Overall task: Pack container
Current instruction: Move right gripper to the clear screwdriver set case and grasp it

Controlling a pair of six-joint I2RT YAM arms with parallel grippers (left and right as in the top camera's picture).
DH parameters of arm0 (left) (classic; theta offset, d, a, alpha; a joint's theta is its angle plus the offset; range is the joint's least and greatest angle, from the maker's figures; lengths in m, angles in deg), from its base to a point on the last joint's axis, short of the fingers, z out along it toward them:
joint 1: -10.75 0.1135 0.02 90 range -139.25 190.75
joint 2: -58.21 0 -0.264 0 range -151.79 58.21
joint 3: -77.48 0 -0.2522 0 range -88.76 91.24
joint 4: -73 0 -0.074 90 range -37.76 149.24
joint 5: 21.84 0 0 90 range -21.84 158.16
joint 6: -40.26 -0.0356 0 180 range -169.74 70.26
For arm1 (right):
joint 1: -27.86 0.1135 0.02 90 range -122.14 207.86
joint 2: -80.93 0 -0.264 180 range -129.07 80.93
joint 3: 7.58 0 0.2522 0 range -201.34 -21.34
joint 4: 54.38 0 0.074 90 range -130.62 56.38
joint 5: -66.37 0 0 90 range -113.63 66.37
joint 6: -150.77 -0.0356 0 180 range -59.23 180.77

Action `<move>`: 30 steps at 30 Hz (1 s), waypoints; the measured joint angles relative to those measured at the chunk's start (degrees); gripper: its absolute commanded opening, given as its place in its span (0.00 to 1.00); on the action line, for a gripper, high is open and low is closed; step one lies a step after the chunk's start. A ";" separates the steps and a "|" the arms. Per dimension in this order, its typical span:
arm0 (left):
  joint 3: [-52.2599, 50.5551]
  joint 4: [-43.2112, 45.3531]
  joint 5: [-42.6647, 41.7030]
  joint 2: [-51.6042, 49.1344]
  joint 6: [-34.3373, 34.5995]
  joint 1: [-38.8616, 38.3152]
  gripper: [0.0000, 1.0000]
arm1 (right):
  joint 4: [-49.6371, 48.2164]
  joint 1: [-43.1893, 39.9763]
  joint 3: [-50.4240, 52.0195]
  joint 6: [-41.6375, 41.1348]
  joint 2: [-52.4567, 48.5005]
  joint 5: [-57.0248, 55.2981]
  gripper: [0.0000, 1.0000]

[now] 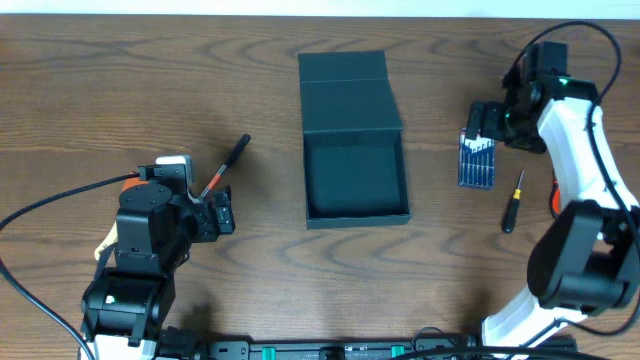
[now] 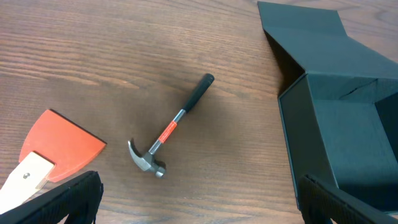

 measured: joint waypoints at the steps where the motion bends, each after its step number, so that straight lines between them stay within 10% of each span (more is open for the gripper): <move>1: 0.00 0.00 0.00 0.00 0.00 0.00 0.98 | 0.11 0.00 -0.11 0.00 -0.90 0.11 0.99; 30: 0.00 -0.02 0.15 0.00 0.61 0.00 0.99 | -0.37 0.00 -0.57 0.28 -15.19 -1.84 0.94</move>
